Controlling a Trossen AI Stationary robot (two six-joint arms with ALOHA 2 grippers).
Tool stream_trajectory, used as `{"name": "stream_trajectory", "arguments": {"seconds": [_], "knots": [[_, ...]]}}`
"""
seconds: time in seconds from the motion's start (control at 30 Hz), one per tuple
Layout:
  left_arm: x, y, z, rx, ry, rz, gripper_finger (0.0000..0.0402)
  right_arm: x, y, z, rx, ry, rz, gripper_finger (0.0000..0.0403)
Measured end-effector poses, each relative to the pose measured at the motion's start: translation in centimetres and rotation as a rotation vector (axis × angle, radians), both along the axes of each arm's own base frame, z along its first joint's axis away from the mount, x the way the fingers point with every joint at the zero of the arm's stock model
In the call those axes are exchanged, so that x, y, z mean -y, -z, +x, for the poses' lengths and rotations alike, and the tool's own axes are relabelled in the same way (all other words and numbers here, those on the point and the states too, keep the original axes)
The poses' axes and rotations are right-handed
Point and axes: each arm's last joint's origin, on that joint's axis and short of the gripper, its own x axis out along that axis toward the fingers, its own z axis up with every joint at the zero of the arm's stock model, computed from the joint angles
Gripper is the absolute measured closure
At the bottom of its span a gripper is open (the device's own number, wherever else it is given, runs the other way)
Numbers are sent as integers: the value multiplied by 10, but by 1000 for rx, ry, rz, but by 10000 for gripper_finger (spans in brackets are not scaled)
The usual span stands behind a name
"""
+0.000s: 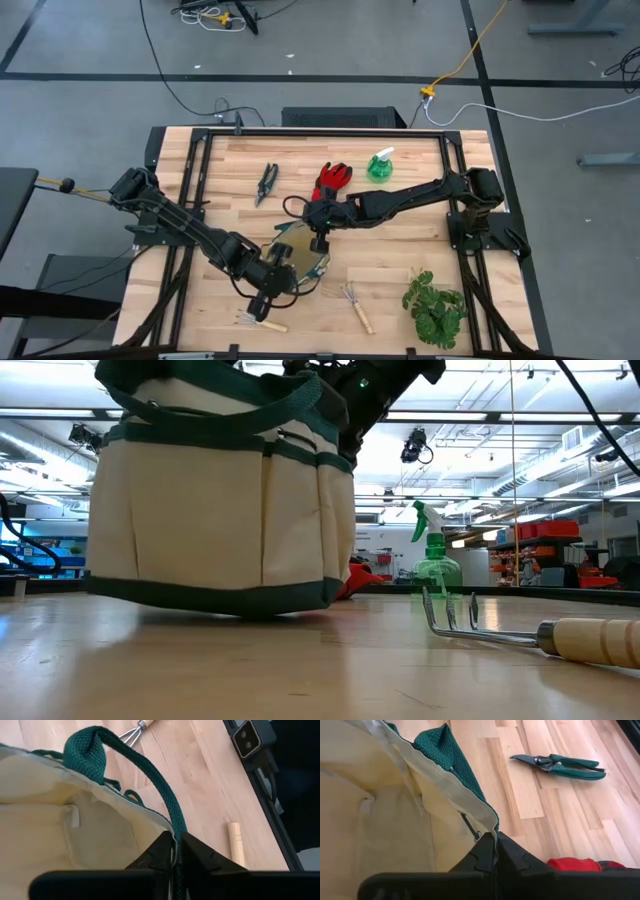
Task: Pick & Place Garden tools in Gardening bag
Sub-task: Prepare the gardening bag
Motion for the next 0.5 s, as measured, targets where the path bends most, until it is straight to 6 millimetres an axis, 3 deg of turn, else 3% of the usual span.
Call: {"name": "stream_trajectory", "arguments": {"seconds": [0.2,0.5], "knots": [[0,0,0,1,-11,-1,310,-5,-1,1,12,-29,-15,371],[-1,0,0,1,-38,-5,265,-8,-2,2,31,-48,1,306]]}}
